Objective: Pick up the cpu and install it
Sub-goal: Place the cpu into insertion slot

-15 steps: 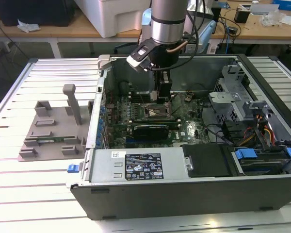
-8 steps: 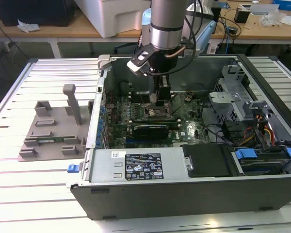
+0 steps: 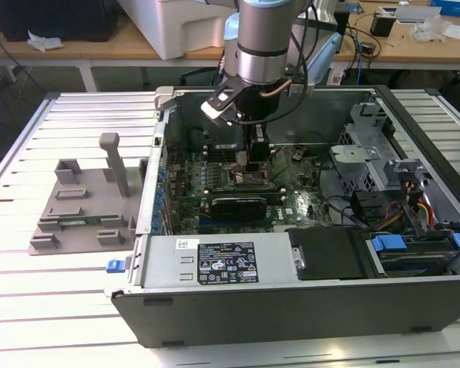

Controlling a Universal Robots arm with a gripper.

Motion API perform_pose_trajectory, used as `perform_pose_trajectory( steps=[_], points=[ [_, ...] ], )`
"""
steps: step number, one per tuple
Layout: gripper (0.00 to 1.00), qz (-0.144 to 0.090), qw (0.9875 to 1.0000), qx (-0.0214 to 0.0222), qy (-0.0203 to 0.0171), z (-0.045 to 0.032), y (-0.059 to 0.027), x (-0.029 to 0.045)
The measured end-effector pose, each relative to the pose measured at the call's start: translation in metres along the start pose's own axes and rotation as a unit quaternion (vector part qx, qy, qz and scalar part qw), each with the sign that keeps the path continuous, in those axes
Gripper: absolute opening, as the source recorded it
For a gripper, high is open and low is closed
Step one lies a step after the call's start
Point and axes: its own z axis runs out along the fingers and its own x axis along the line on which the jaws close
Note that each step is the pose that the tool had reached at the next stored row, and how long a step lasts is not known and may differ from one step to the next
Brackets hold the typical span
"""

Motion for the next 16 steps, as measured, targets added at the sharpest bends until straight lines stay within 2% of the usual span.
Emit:
perform_pose_trajectory(
  steps=[8,16],
  points=[
    [0.55,0.000,1.0000,0.0001,-0.0001,0.0075,0.0001,0.0002],
    [0.55,0.000,1.0000,0.0000,0.0000,0.0211,0.0005,0.0006]
  ],
)
